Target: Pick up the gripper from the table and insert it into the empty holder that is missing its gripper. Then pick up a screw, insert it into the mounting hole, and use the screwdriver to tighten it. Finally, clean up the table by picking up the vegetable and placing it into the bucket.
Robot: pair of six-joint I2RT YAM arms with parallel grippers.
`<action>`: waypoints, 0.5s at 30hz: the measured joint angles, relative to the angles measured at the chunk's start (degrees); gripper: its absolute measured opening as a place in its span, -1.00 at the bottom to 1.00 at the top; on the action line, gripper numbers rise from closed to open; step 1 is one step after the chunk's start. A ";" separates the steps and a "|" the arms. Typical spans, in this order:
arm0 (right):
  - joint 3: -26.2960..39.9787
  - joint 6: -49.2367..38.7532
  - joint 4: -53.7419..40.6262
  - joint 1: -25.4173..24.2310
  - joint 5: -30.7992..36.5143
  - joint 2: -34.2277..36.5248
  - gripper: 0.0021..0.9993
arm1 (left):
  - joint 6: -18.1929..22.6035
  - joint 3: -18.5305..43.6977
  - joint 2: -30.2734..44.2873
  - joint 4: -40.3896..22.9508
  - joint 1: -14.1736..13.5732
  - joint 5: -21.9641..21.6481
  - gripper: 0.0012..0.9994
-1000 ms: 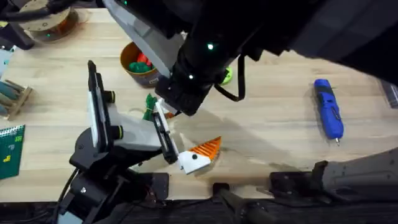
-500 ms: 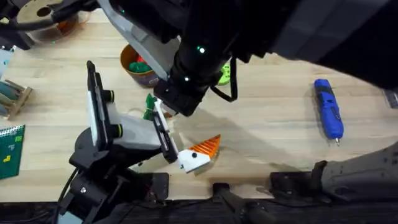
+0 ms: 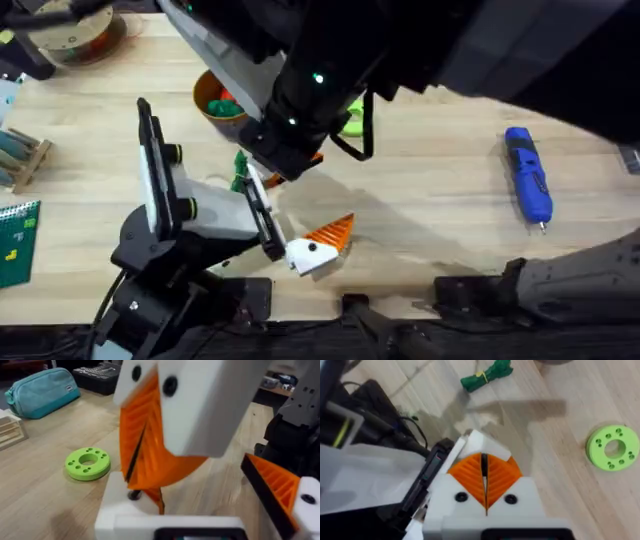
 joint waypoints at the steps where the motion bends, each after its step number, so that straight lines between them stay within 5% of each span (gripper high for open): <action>1: 0.04 0.22 0.76 0.00 0.10 0.00 -0.99 | -0.07 0.00 0.00 0.00 -0.02 0.13 0.98; 15: 0.09 1.08 3.68 -0.14 0.39 -0.55 -0.99 | 0.35 0.00 -0.02 0.00 -0.02 1.51 0.98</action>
